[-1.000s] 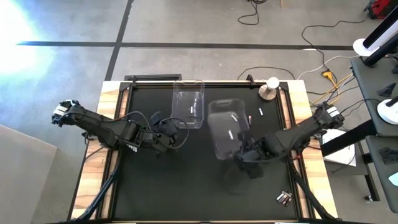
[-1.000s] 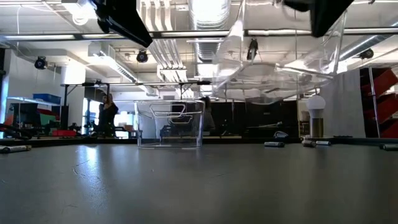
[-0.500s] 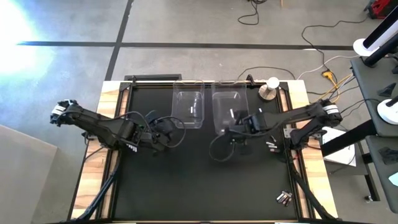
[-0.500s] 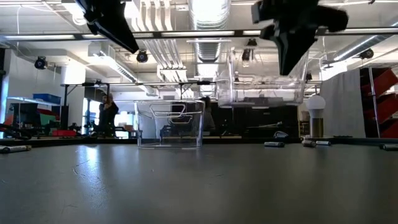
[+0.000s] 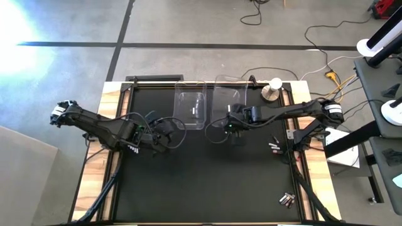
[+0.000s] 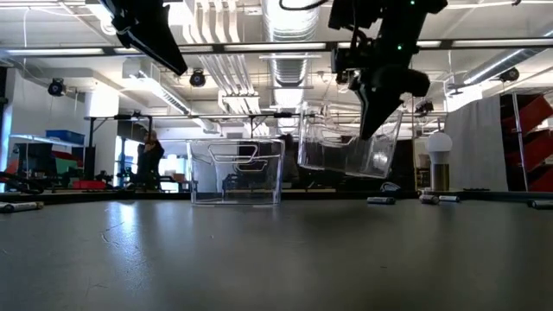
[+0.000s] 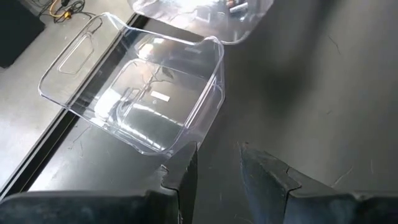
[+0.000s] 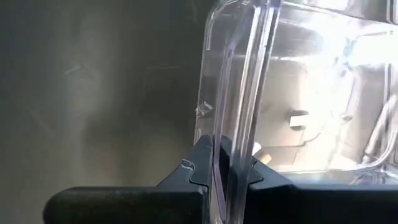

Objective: Sort batteries
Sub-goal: Move the bottom transparent bin to the right side of the top transparent bin

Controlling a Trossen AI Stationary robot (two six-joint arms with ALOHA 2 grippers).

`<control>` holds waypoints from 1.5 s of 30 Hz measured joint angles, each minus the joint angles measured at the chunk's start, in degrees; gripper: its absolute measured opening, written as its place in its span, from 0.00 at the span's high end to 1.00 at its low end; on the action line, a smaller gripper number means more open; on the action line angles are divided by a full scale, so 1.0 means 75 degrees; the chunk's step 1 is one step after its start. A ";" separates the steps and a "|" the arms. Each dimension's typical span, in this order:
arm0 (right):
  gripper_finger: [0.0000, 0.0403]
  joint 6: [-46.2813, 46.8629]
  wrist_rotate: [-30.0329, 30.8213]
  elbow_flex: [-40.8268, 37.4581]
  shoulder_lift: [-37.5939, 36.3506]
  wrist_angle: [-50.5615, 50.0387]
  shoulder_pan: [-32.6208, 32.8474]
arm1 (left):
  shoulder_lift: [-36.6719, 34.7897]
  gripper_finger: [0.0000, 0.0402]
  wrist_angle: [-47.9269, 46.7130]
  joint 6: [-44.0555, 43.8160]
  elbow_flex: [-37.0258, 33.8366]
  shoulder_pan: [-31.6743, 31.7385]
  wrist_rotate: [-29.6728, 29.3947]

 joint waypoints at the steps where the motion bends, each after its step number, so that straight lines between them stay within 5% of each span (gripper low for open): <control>1: 0.98 -0.0008 -0.0015 -0.0079 0.0000 0.0128 -0.0051 | 0.0000 0.74 0.0000 0.0000 0.0000 0.0000 0.0000; 20: 0.97 0.0030 -0.0216 -0.1136 -0.0002 0.2066 -0.0145 | 0.0006 0.74 0.0027 -0.0178 0.0000 0.0000 0.0003; 45: 0.97 -0.0318 -0.0189 -0.1408 0.0004 0.2054 -0.0360 | 0.0009 0.74 0.0166 -0.0175 0.0000 0.0000 0.0007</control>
